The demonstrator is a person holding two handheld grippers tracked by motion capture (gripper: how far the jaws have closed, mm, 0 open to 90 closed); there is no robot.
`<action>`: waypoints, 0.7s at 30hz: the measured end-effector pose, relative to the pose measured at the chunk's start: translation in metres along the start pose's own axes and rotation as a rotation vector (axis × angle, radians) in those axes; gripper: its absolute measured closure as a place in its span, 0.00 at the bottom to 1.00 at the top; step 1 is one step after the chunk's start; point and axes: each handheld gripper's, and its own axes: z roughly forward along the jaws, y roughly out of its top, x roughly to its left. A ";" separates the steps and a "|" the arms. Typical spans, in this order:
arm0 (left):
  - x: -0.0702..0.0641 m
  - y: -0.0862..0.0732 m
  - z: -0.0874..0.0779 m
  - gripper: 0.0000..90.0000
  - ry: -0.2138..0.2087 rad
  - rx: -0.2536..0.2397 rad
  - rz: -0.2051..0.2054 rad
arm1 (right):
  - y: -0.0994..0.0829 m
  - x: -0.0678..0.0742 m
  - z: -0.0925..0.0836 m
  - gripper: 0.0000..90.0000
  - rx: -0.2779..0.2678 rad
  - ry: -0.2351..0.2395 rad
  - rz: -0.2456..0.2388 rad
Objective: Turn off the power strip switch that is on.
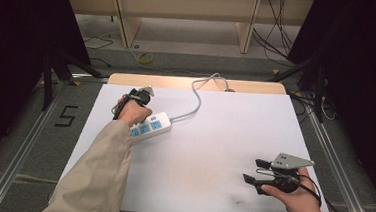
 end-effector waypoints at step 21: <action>-0.003 0.002 0.000 1.00 0.023 0.015 0.023 | 0.000 0.000 0.000 0.32 0.002 0.001 -0.004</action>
